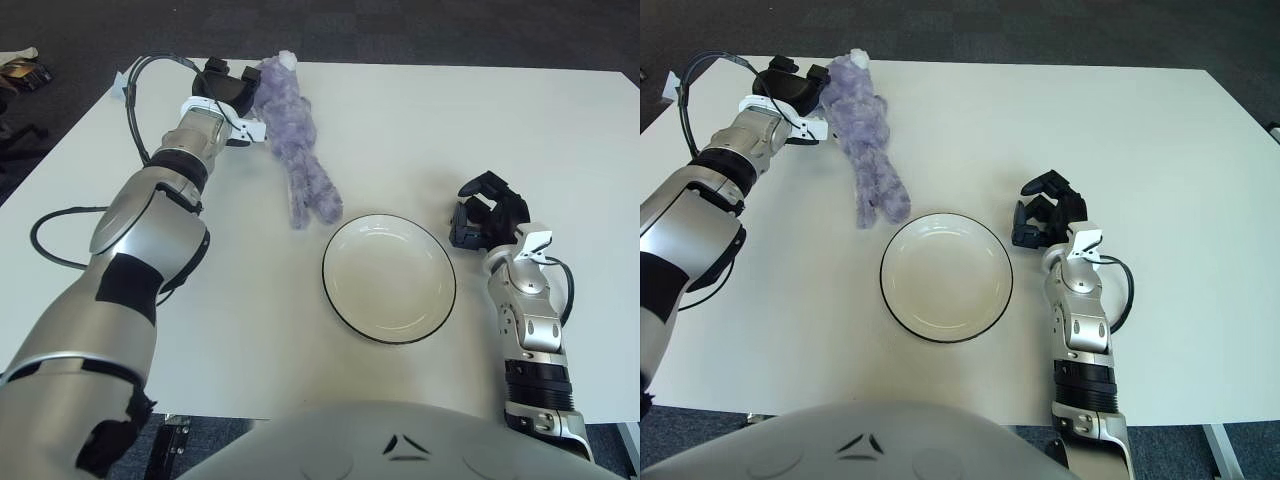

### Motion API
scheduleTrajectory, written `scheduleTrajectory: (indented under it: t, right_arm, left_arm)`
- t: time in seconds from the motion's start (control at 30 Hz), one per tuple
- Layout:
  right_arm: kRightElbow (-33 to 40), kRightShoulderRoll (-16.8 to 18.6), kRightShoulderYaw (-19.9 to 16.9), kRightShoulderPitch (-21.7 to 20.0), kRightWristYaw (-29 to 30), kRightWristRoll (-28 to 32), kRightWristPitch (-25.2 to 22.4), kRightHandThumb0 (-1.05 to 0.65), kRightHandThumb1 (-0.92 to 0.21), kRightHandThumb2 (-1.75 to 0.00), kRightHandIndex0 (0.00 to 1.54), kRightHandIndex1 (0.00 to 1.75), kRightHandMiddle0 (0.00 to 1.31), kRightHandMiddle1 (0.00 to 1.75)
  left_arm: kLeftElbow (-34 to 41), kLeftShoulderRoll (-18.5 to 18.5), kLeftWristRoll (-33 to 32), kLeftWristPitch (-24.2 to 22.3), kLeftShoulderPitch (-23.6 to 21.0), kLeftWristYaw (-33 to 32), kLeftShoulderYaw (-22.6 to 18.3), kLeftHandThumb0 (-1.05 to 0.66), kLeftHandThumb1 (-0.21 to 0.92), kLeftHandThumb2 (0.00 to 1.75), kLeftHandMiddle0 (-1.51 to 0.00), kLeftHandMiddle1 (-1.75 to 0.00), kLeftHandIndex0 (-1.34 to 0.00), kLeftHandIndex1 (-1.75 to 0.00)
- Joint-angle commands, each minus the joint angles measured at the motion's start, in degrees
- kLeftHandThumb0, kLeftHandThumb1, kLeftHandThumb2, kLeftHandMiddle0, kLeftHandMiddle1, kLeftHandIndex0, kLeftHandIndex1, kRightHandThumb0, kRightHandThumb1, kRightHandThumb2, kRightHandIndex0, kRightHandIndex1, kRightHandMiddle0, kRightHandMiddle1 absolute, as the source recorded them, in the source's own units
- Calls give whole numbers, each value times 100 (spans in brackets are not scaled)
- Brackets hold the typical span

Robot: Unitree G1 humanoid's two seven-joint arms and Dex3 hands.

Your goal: Put the doll into the plate.

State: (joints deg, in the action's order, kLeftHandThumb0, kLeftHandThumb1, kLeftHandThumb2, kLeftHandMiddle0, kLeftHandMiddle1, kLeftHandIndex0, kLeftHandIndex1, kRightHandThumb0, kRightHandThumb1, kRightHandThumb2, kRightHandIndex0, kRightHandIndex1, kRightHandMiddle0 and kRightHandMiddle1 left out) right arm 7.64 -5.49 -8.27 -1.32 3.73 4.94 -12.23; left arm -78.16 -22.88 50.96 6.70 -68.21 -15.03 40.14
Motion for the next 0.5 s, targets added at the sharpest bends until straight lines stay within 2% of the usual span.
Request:
scheduleTrajectory:
  t: [0.0, 0.1, 0.17, 0.23, 0.33, 0.47]
  right_arm:
    - [-93, 5, 50, 172, -7, -85, -304, -1, -6, -157, 80, 175, 65, 159]
    - [-83, 1, 58, 175, -1, -103, -319, -1, -6, -157, 81, 175, 65, 160]
    - [-76, 3, 58, 181, -3, -105, -321, -1, -5, -157, 81, 175, 65, 160]
    - [-71, -3, 67, 186, -1, -125, -316, -1, -5, -157, 81, 175, 66, 160]
    - [-68, -7, 74, 188, -2, -145, -314, -1, -5, -158, 81, 175, 66, 159]
    - [-57, -10, 73, 188, -30, -153, -335, -1, -5, -158, 81, 175, 66, 159]
  left_arm:
    - [-60, 21, 47, -74, 134, -12, 38, -29, 19, 109, -3, -54, 0, -74]
    - [-47, 24, 58, -63, 169, -263, 36, -29, 19, 109, -2, -67, 0, -83]
    - [-39, 28, 67, -54, 188, -407, 40, -29, 20, 110, -3, -93, 0, -101]
    - [-15, 10, 102, 16, 212, -728, 63, -30, 23, 110, -4, -108, -2, -119]
    - [-11, -7, 122, 80, 230, -984, 82, -31, 26, 111, -10, -122, -10, -137]
    - [-10, -11, 69, 183, 272, -1356, 33, -30, 28, 111, -13, -126, -14, -145]
